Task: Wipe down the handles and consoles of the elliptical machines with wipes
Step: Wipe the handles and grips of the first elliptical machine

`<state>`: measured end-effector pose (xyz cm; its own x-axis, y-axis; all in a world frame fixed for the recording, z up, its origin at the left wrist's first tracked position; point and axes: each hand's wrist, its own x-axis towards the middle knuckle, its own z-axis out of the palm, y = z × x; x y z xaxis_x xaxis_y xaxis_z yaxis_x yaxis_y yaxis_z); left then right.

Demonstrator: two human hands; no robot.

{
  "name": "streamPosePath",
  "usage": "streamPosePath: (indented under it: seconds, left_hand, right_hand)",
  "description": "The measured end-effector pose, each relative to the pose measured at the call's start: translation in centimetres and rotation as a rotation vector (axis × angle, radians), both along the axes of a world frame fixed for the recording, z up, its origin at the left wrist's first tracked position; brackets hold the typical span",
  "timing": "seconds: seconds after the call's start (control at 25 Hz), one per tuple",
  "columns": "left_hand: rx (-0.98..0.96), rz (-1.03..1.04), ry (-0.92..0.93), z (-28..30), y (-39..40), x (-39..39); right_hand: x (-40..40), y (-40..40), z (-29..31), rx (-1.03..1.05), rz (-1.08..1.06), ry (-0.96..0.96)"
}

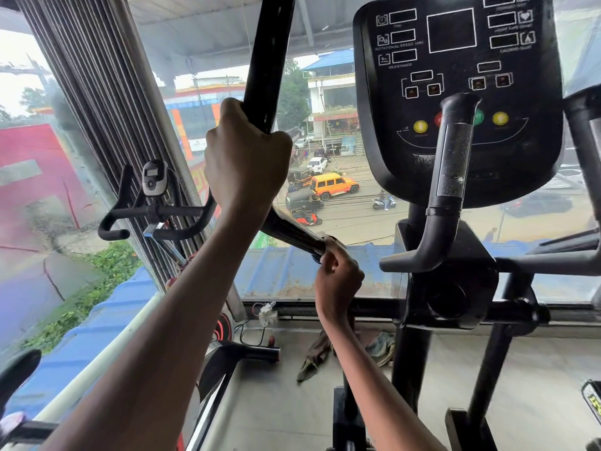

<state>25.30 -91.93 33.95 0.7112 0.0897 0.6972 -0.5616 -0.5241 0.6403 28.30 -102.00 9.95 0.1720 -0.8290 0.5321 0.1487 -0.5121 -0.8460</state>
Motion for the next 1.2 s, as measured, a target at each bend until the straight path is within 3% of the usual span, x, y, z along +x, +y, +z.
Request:
streamPosePath:
  seconds: [0.16,0.36,0.56,0.76,1.0,1.2]
  left_hand:
    - [0.003,0.013,-0.005,0.0,-0.1,-0.1]
    - [0.002,0.0,-0.01,0.0,-0.1,0.0]
    - [0.008,0.003,-0.007,0.0,0.0,0.0]
    - [0.004,-0.016,0.0,0.1,-0.1,0.0]
    - [0.004,-0.014,0.001,0.0,0.1,-0.2]
    - [0.015,-0.01,0.015,0.2,0.1,-0.4]
  right_hand:
    - [-1.2,1.4,-1.4,-0.172,0.042,-0.098]
    - [-0.1,-1.8,-0.1,-0.073,0.051,0.069]
    - [-2.0,1.1,0.2,-0.245,0.089,-0.086]
    - [-0.9,-0.7,0.5,-0.079,0.019,0.034]
    - [-3.1,2.9,1.1,-0.264,0.062,-0.132]
    - [-1.7,-0.4,1.3,-0.131,0.055,0.027]
